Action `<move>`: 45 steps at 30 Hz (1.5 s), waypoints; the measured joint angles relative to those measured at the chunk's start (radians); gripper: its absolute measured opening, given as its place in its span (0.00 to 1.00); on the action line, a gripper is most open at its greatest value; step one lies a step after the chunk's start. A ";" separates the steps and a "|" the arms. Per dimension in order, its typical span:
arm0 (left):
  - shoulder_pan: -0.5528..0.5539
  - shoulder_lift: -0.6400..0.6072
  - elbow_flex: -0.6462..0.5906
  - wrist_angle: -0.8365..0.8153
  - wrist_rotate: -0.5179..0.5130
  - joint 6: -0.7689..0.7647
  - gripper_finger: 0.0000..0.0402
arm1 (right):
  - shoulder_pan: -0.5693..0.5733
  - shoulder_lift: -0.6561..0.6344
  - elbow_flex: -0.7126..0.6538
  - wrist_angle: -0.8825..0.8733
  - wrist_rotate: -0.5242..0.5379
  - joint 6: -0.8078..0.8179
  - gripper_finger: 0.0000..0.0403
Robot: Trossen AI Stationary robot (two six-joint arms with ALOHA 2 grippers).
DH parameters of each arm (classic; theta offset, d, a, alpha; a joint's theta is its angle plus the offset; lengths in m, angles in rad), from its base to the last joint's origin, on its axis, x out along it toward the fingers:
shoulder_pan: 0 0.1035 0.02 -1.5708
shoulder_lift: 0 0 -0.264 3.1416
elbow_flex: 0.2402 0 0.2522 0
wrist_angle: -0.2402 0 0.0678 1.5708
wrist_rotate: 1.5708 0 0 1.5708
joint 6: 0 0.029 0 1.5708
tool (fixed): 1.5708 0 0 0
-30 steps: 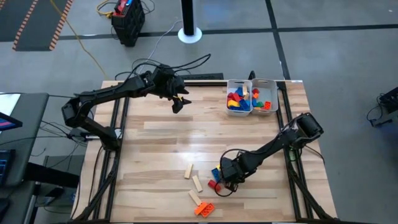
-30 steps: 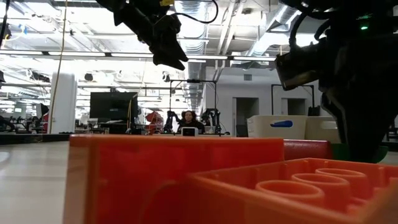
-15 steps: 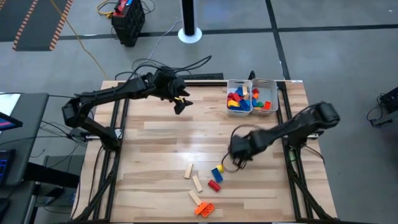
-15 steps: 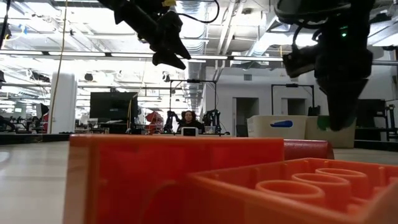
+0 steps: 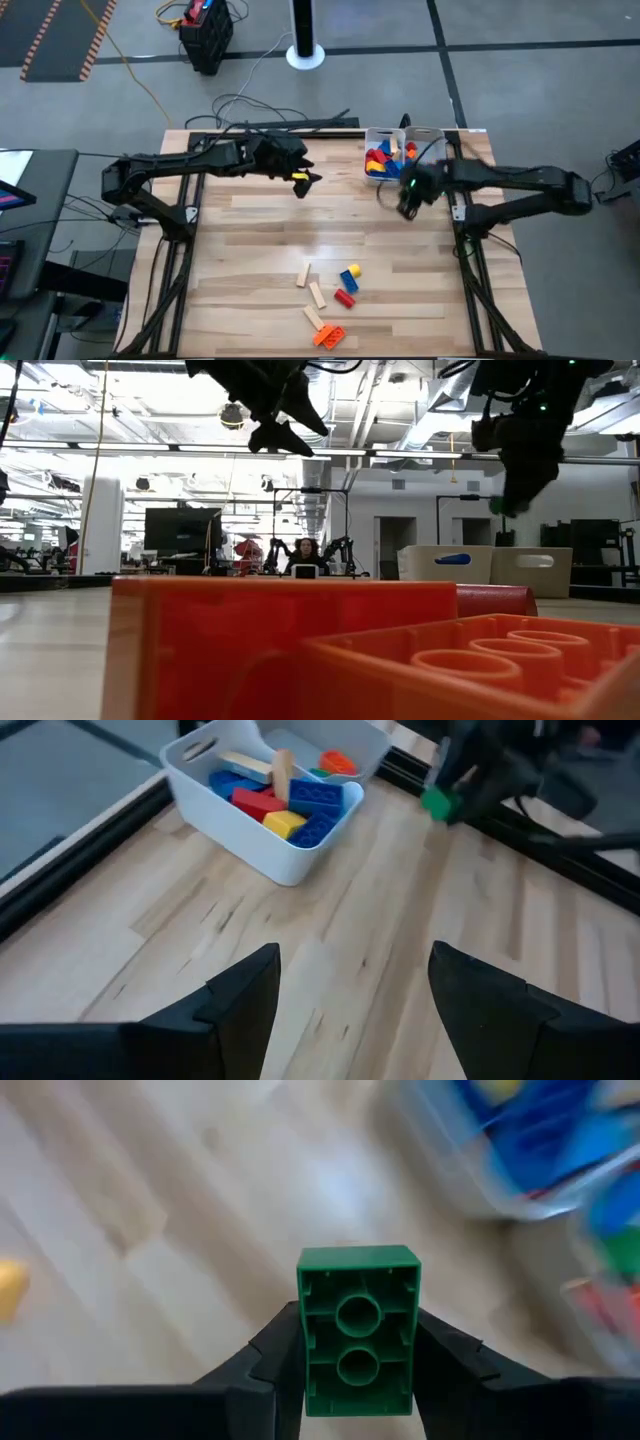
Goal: Sort blocks by size
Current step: Put the small green game piece into the gray bin, then put the small yellow semi circular wooden block into the gray bin
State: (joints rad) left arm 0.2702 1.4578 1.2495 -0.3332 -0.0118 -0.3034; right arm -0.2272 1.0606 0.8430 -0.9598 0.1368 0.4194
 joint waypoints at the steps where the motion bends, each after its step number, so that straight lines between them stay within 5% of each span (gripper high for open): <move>1: -0.015 0.000 0.000 0.004 -0.030 -0.019 0.61 | -0.043 -0.022 0.003 0.001 0.000 -0.023 0.40; 7: -0.087 0.000 0.000 0.017 -0.179 -0.140 0.61 | -0.301 -0.098 0.007 -0.022 -0.014 -0.172 0.43; 14: -0.131 0.020 0.000 0.036 -0.275 -0.242 0.61 | -0.556 -0.019 0.007 -0.047 -0.018 -0.380 0.43; 26: -0.188 0.070 -0.001 0.037 -0.245 -0.307 0.61 | -0.717 0.131 0.016 0.022 -0.152 -0.502 0.61; 31: -0.188 0.069 -0.001 0.032 -0.239 -0.286 0.61 | -0.606 0.036 0.020 0.030 -0.303 -0.559 0.62; 37: -0.176 0.069 0.000 -0.033 -0.262 -0.283 0.61 | -0.264 -0.119 -0.040 0.084 -0.462 -0.647 0.62; 45: -0.099 0.069 0.000 -0.088 -0.282 -0.293 0.61 | 0.236 -0.079 -0.087 0.261 -0.383 -0.456 0.62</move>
State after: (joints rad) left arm 0.1710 1.5265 1.2495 -0.4215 -0.2934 -0.5959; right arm 0.0084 0.9815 0.7559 -0.6985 -0.2459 -0.0364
